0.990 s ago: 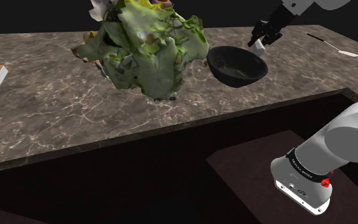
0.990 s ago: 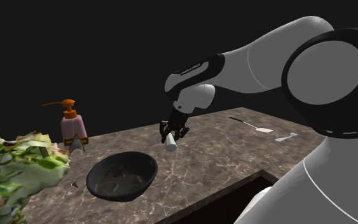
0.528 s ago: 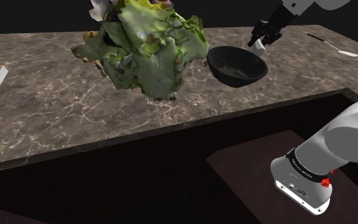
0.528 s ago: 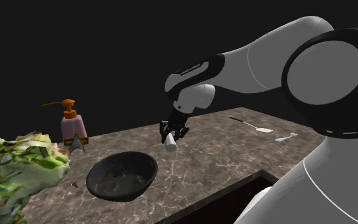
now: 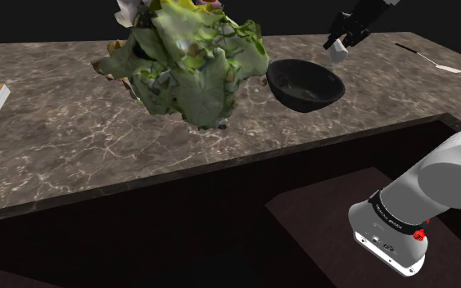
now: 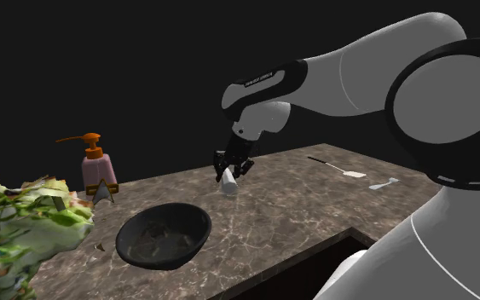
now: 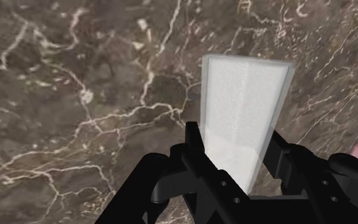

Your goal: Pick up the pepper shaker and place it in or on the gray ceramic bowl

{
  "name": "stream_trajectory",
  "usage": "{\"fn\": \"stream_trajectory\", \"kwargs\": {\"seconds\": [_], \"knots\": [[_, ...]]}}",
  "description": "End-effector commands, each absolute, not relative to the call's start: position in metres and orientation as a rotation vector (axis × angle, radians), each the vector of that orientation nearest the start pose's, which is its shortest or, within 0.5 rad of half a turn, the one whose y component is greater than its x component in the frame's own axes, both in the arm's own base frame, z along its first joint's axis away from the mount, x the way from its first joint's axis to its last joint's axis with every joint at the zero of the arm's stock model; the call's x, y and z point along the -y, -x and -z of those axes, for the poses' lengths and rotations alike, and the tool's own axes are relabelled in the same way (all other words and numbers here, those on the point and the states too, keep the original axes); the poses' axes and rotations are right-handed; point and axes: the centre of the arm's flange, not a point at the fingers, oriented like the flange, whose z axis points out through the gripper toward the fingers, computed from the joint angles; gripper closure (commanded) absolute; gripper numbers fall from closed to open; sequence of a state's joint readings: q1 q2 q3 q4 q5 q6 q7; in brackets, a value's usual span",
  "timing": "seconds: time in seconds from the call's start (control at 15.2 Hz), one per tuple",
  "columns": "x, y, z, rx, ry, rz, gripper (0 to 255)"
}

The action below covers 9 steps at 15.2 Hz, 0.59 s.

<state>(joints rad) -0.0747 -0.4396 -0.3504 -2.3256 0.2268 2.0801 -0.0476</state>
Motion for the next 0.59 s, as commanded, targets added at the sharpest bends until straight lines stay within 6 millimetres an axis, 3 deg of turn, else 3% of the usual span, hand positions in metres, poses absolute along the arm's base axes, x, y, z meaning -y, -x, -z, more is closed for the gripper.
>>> {"fn": "stream_trajectory", "kwargs": {"seconds": [0.0,0.53], "knots": [[0.184,-0.403,-0.527,-0.633,2.741,0.336,255],[0.184,-0.403,-0.569,-0.633,2.741,0.336,255]]}}
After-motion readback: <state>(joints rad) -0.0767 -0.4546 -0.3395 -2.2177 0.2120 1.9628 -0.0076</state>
